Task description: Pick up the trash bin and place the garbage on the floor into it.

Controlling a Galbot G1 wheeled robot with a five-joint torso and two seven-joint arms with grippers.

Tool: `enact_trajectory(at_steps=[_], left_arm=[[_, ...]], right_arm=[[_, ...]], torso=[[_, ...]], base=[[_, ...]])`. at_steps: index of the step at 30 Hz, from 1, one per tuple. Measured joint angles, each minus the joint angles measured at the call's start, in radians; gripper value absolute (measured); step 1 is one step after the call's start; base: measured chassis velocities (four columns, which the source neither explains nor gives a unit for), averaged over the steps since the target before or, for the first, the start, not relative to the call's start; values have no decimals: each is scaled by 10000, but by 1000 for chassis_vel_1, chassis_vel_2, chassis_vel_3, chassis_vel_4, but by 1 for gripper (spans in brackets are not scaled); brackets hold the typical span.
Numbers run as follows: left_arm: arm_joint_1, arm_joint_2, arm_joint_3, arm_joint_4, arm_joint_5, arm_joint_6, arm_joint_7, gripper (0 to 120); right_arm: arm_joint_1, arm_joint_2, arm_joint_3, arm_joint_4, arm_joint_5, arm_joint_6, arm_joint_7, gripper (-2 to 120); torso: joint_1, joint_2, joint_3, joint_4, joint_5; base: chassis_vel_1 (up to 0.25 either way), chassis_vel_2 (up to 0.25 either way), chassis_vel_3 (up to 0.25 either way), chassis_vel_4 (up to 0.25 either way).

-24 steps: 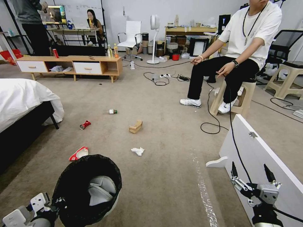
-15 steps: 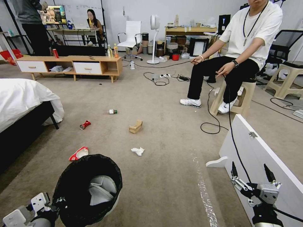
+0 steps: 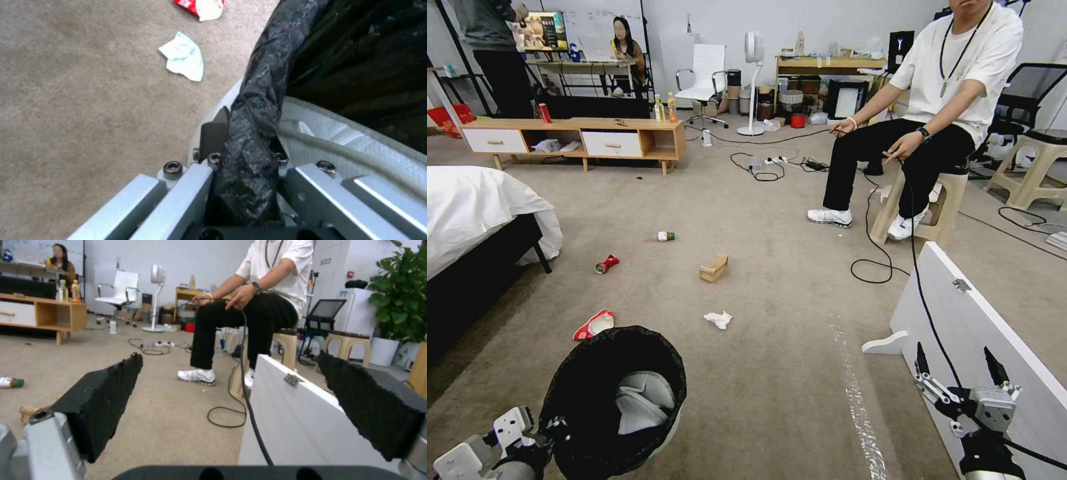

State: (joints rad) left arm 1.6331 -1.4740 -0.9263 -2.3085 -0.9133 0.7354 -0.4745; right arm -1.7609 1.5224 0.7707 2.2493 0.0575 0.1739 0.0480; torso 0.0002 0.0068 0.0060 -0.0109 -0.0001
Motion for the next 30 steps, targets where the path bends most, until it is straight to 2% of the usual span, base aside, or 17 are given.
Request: enact_trajectory(at_steps=[7,30], left_arm=[[10,-11,-18,-12,-9,0,6,2],[13,-38,-18,0,1,0,16,2]], right_arm=[[0,0,0,-6,0,-1,0,100],[-3,15,-3,-59,-2,37,9,100]], torso=[[0,0,0,0,0],[0,1,0,1,0]], base=[[0,0,0,0],[75,84,78,78]])
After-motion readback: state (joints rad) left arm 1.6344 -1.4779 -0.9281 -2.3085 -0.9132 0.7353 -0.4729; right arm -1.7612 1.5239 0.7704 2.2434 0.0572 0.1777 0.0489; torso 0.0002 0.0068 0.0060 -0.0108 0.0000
